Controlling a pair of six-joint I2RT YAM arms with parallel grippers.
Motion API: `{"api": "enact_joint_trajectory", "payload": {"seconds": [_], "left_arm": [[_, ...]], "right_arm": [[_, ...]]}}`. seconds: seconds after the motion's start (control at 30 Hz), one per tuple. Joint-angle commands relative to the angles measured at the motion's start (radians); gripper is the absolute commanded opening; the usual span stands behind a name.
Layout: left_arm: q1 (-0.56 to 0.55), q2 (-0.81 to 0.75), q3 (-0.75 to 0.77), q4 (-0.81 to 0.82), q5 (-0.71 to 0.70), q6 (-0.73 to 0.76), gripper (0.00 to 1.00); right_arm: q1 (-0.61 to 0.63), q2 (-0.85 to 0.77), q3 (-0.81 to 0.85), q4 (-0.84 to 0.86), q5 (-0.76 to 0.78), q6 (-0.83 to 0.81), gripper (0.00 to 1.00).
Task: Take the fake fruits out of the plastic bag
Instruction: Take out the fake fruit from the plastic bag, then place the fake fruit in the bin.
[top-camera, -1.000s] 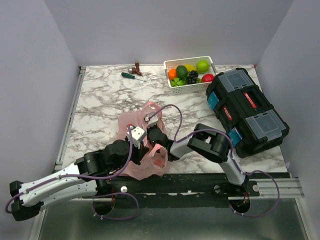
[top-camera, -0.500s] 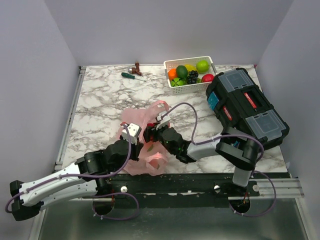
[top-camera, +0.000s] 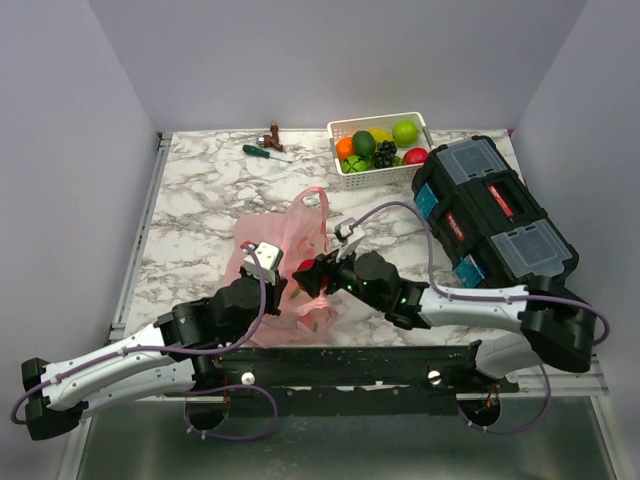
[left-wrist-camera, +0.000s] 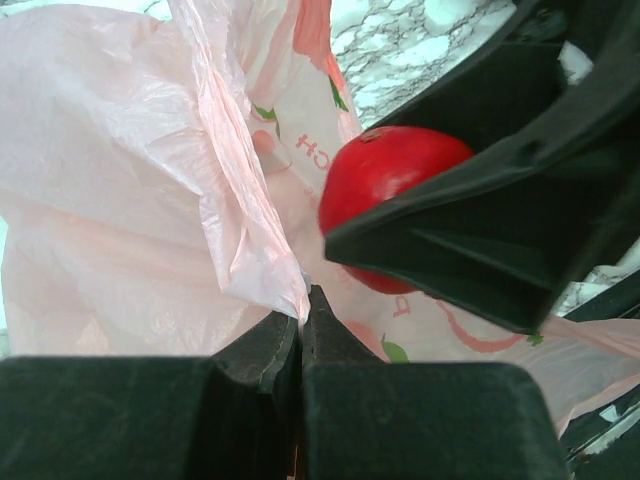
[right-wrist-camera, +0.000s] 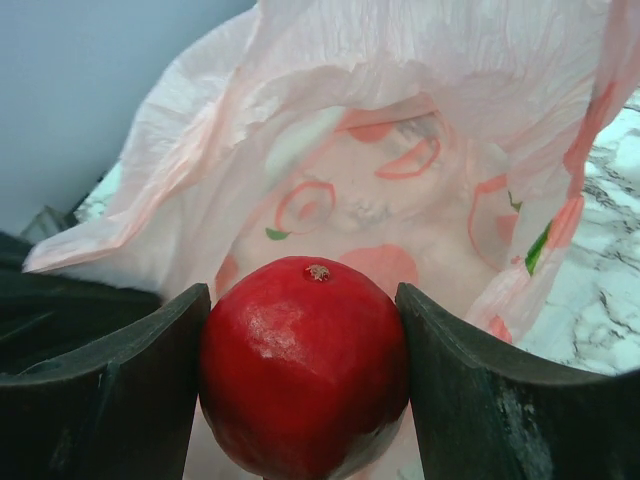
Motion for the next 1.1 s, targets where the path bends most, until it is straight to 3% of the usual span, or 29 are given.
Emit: {"api": "enact_joint_trajectory", "payload": {"seconds": [0.0,0.2,0.47,0.6,0.73,1.07], "left_arm": [[-0.004,-0.002,-0.014,0.068,-0.017,0.033,0.00],[-0.004,-0.010,-0.033,0.085,-0.021,0.057,0.00],[-0.001,0.007,0.021,0.019,-0.103,0.063,0.00],[0.010,0.053,0.103,-0.038,-0.212,0.081,0.00],[0.065,0.097,0.182,-0.045,-0.263,0.109,0.00],[0.400,0.210,0.279,0.031,-0.159,0.245,0.00]], "right_arm": [[0.006,-0.162,-0.019,-0.186,0.029,0.074,0.17],[0.006,-0.325,0.043,-0.480,0.299,0.039,0.12],[-0.003,-0.400,0.129,-0.694,0.483,0.018,0.10],[-0.040,-0.390,0.139,-0.706,0.505,0.015,0.09],[-0.156,-0.333,0.155,-0.705,0.435,0.030,0.08],[-0.347,-0.051,0.379,-0.683,0.329,-0.054,0.05]]}}
